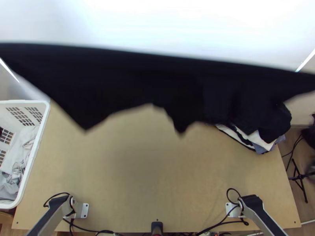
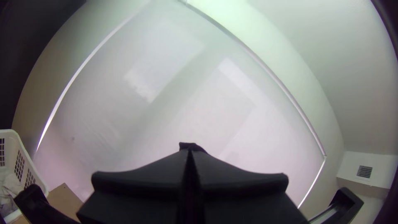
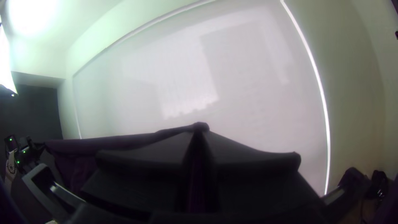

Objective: Fold the t-shirt

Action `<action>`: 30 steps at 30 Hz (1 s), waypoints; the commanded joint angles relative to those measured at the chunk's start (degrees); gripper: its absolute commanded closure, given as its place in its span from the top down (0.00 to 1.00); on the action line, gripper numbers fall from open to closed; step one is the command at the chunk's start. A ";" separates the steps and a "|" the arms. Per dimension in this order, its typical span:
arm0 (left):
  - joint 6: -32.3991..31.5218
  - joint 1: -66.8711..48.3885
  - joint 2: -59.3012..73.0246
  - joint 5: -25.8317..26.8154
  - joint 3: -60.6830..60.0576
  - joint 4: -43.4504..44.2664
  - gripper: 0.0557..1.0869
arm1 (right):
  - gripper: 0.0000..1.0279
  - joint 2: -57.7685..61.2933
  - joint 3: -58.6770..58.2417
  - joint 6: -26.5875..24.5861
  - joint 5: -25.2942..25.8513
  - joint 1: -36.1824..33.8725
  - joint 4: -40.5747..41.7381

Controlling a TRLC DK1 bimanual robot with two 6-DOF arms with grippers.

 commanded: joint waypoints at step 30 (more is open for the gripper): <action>13.67 -0.67 -39.40 5.63 -61.62 -16.15 0.03 | 0.03 -7.60 -43.54 1.00 -0.03 2.92 -2.49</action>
